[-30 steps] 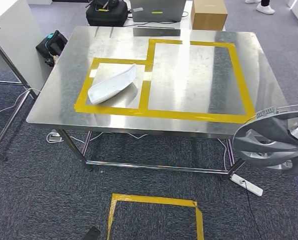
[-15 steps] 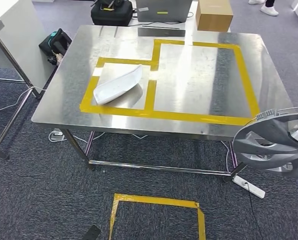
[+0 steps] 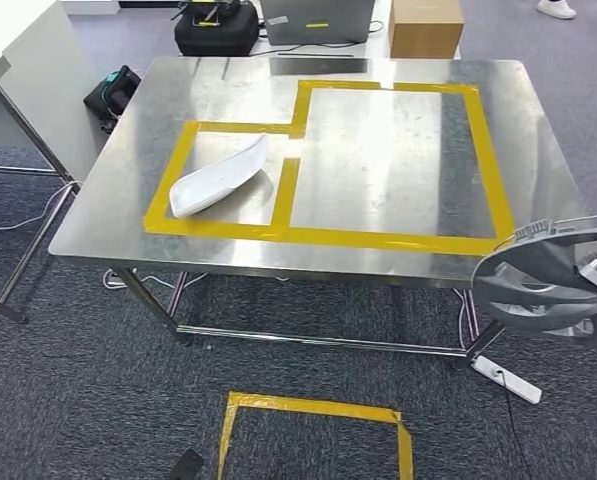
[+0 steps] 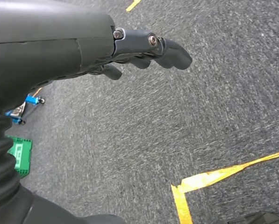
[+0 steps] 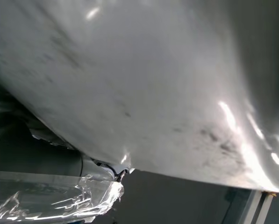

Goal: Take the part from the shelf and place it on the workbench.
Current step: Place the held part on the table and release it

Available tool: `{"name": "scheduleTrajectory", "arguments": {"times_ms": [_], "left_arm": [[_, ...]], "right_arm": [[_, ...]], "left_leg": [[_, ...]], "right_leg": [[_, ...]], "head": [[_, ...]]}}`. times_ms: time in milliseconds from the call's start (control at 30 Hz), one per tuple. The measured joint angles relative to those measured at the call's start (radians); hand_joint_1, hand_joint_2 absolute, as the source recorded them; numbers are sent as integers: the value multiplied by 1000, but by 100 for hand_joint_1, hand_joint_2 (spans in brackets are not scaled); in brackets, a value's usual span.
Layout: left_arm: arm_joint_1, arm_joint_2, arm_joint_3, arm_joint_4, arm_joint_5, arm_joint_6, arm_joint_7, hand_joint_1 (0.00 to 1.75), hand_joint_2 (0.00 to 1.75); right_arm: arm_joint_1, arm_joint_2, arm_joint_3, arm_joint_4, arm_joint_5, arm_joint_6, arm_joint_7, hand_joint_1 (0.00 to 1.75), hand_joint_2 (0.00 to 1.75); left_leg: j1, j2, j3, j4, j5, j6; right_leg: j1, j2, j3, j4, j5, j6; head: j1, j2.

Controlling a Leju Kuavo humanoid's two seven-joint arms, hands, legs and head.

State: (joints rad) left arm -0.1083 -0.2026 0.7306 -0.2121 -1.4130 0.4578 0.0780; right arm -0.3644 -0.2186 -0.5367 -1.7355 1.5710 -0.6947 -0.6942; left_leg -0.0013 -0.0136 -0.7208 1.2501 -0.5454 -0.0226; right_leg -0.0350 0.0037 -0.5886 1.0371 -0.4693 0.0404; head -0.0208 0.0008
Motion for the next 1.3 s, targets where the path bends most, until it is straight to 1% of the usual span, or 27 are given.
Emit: {"name": "scheduleTrajectory", "arguments": {"times_ms": [33, 67, 100, 167, 200, 233, 333, 400, 433, 500, 533, 567, 600, 667, 733, 767, 833, 900, 1000, 1033, 1067, 1133, 1167, 1200, 1233, 1267, 1300], "left_arm": [[1, 0, 0, 0, 1, 0, 0, 0, 175], [2, 0, 0, 0, 1, 0, 0, 0, 175], [3, 0, 0, 0, 2, 1, 0, 0, 175], [4, 0, 0, 0, 3, 2, 0, 0, 175], [3, 1, 0, 0, 4, 4, 0, 0, 175], [3, 1, 0, 0, 5, 5, 0, 0, 175], [4, 0, 0, 0, 9, 9, 1, 0, 175], [4, -1, 0, 0, 10, 11, 2, 0, 175], [4, -1, 0, 0, 10, 12, 2, 0, 175], [3, -2, 0, 0, 10, 13, 3, 0, 175], [4, -2, 0, 0, 10, 13, 3, 0, 175], [4, -2, 0, 0, 11, 13, 4, 0, 175], [4, -2, 1, 0, 11, 13, 5, 0, 175], [4, -2, 1, 0, 11, 13, 6, 0, 175], [3, -2, 1, 0, 11, 15, 6, 0, 175], [3, -2, 0, 0, 11, 15, 6, 0, 175], [3, -1, 1, 0, 10, 16, 4, 0, 175], [3, 0, 0, 0, 10, 16, 0, 0, 175], [2, 1, 0, 0, 10, 17, -4, 0, 175], [1, 1, 1, 0, 10, 18, -5, 0, 175], [1, 0, 1, 0, 10, 18, -6, 0, 175], [0, 0, 1, 0, 11, 18, -7, 0, 175], [0, -1, 1, 0, 11, 18, -7, 0, 175], [1, -2, 1, 0, 13, 18, -7, 0, 175], [3, -3, 1, 0, 15, 19, -7, 0, 175], [4, -4, 1, 0, 17, 20, -7, 0, 175], [4, 0, 1, 0, 18, 21, -7, 0, 175]], "right_arm": [[0, 0, 0, 0, 0, 0, 0, 175, 175], [0, 0, 0, 0, 0, 0, 0, 175, 175], [0, 0, 0, 0, 0, 0, 0, 175, 175], [0, 0, 0, 0, 0, 0, 0, 175, 175], [0, 0, 0, 0, 0, 0, 0, 175, 175], [0, 0, 0, 0, 0, 0, 0, 175, 175], [0, 0, 0, 0, 0, 0, 0, 175, 175], [-2, 0, 1, 0, 0, 0, 0, 175, 175], [-2, 0, 1, 0, 0, 0, 0, 175, 175], [-2, 0, 2, 2, -1, 0, 0, 175, 175], [-1, 0, 2, 3, 0, 0, 0, 175, 175], [0, 0, 2, 5, 0, 0, 0, 175, 175], [0, 0, 2, 6, 0, 0, 0, 175, 175], [-2, 0, 3, 6, -1, 0, 0, 175, 175], [-5, 0, 4, 7, 0, 0, 0, 175, 175], [-6, 0, 4, 7, 0, 0, 0, 175, 175], [-7, -1, 4, 8, 0, 0, 0, 175, 175], [-8, -1, 4, 8, 0, 0, 0, 175, 175], [-11, -3, 4, 8, 0, 0, 0, 175, 175], [-14, -3, 4, 8, -1, 0, 0, 175, 175], [-16, -4, 5, 9, -1, 0, 0, 175, 175], [-17, -4, 5, 9, -1, 0, 0, 175, 175], [-15, -4, 5, 10, -1, 0, 0, 175, 175], [-12, -4, 5, 10, -1, 0, 0, 175, 175], [-11, -4, 5, 11, -1, 0, 0, 175, 175], [-11, -4, 5, 11, -1, 0, 0, 175, 175], [-11, -4, 5, 12, -1, 0, 0, 175, 175]], "left_leg": [[0, 0, -30, 37, 2, 2], [0, 0, -44, 39, 23, 5], [-1, 0, -37, 3, 61, 10], [-7, 1, 9, -120, 143, 24], [-9, 2, 32, -175, 162, 29], [-12, 3, 45, -209, 167, 32], [-12, 1, 57, -234, 154, 38], [-8, -1, 68, -242, 150, 46], [-6, -1, 73, -245, 148, 51], [-8, -2, 80, -245, 140, 59], [-9, -3, 84, -244, 137, 61], [-10, -4, 89, -244, 132, 62], [-10, -5, 96, -244, 128, 62], [-11, -8, 111, -243, 117, 57], [-14, -11, 115, -239, 110, 48], [-17, -12, 114, -236, 108, 46], [-20, -12, 110, -236, 110, 51], [-23, -11, 112, -240, 113, 60], [-21, -8, 156, -323, 143, 77], [-16, -6, 176, -357, 156, 80], [-11, -4, 192, -380, 164, 76], [-3, -1, 203, -388, 163, 66], [2, -1, 204, -384, 159, 59], [9, -2, 205, -378, 153, 50], [18, -2, 205, -367, 144, 38], [29, -2, 203, -348, 132, 24], [37, -3, 197, -326, 116, 7]], "right_leg": [[1, 0, 3, 0, -4, -2], [3, 0, 8, 0, -8, -3], [4, 0, 15, 0, -13, -2], [6, 0, 27, 0, -24, 3], [7, 1, 30, 0, -30, 8], [9, 2, 31, -1, -33, 14], [7, 0, 37, -13, -40, 32], [8, -1, 23, 20, -62, 37], [10, -1, -3, 69, -84, 36], [14, 2, -83, 208, -135, 35], [16, 3, -119, 261, -143, 36], [16, 3, -139, 278, -130, 37], [16, 3, -138, 254, -97, 39], [15, 3, -90, 126, -8, 42], [15, 4, -42, 20, 32, 37], [15, 5, -32, 1, 32, 33], [14, 6, -31, -5, 31, 27], [10, 8, -30, -15, 34, 31], [11, 8, -14, -47, 45, 37], [12, 7, -21, -34, 38, 37], [13, 6, -42, 6, 19, 39], [9, 6, -104, 126, -33, 50], [4, 6, -130, 173, -45, 59], [-2, 5, -139, 186, -39, 70], [-11, 3, -126, 159, -14, 84], [-22, 1, -96, 101, 20, 102], [-29, 4, -67, 50, 38, 122]], "head": [[0, 0], [0, 0], [0, 0], [0, 0], [0, 0], [0, 0], [1, 0], [3, 0], [4, 0], [6, 0], [6, 0], [6, 0], [6, 0], [6, 0], [5, 0], [4, 0], [0, 0], [0, 0], [0, 0], [1, 0], [3, 0], [6, 0], [6, 0], [5, 0], [5, 0], [6, 0], [6, 0]]}}
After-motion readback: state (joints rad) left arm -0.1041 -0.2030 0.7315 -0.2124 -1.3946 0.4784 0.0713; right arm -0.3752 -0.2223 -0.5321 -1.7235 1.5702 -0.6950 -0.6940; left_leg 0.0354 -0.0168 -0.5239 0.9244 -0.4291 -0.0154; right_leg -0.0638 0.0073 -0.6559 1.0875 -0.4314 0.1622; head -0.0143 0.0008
